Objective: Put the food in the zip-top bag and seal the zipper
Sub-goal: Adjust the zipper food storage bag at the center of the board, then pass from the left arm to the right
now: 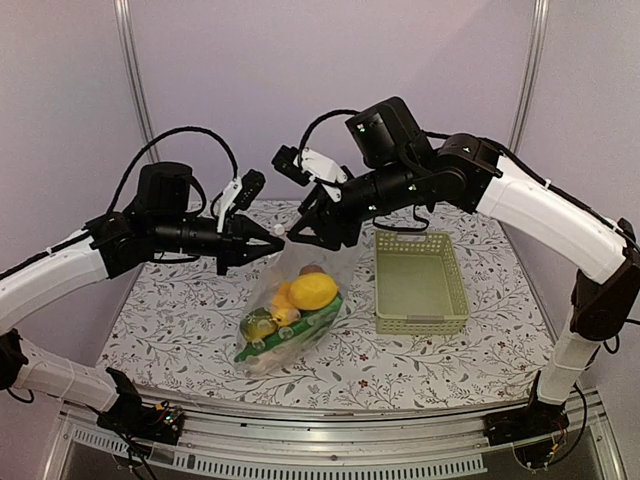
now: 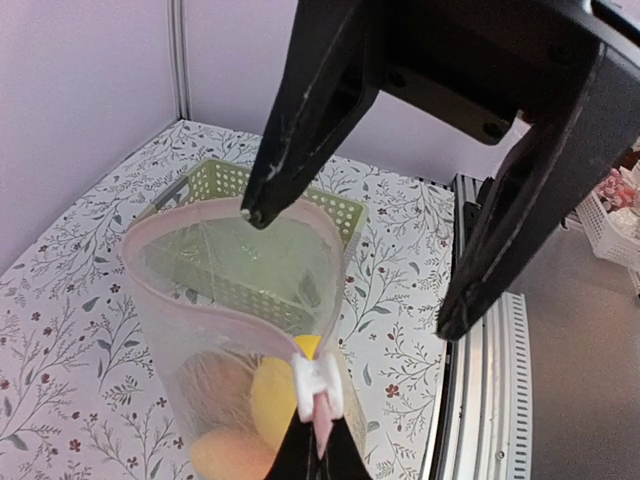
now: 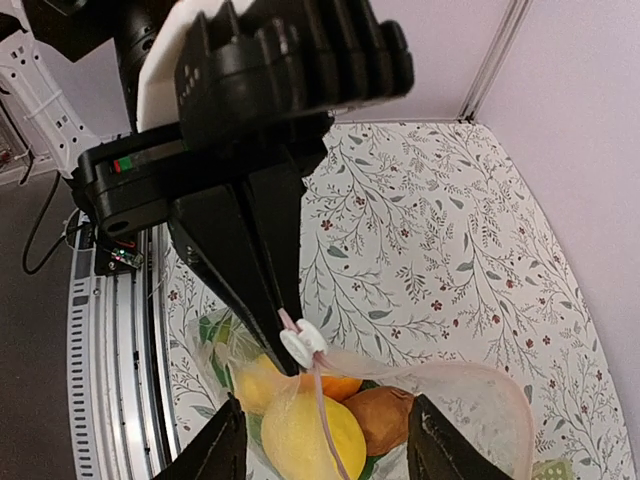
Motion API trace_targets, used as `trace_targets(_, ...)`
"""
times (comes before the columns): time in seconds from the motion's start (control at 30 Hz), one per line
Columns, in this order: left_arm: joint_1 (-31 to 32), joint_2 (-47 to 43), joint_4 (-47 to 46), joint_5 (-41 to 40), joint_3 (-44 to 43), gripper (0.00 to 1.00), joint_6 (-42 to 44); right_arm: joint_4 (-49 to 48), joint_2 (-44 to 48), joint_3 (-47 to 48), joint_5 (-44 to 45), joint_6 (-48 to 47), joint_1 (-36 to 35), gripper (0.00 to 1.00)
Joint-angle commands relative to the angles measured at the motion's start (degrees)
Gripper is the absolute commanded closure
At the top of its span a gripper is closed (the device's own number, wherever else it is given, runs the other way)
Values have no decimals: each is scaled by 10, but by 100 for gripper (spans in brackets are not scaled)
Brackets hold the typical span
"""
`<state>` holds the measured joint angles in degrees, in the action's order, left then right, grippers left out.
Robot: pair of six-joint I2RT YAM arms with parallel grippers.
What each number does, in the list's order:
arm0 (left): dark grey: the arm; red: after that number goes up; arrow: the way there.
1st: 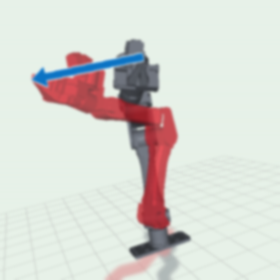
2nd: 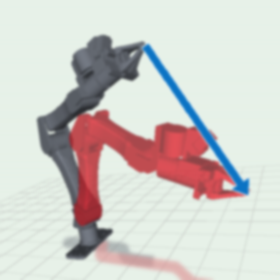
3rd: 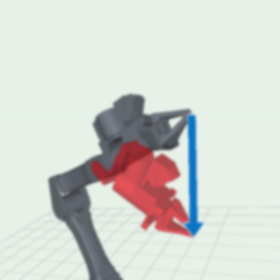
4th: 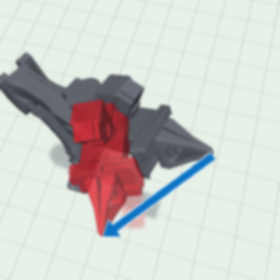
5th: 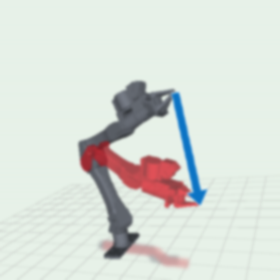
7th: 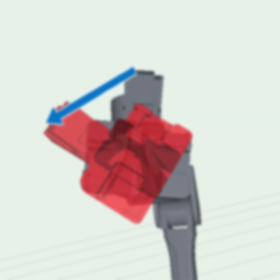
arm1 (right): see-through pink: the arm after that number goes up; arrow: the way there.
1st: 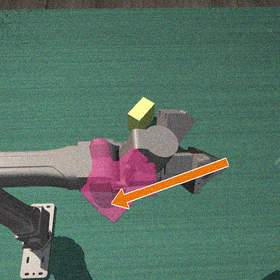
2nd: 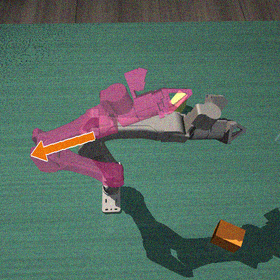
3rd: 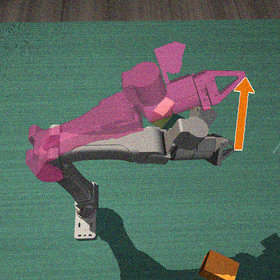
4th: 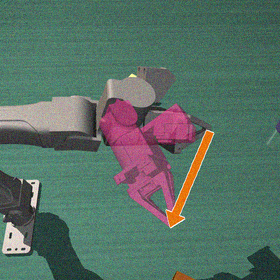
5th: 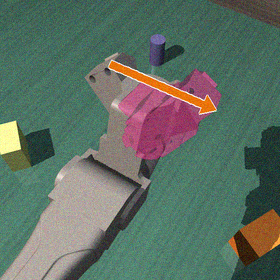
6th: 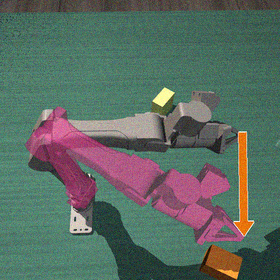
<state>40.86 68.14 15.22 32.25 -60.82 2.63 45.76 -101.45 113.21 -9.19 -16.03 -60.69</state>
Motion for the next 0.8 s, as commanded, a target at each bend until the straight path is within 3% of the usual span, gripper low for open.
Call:
trace_targets(0.0,-7,-32,0,5,0,100,24,-39,-15,24,-56,-28,0,46)
trace_targets(0.4,-7,-72,38,-7,28,100,62,-76,-82,42,-141,-19,-1,44)
trace_targets(0.77,-7,-79,47,-24,40,100,60,-53,-93,46,-195,-7,-4,76)
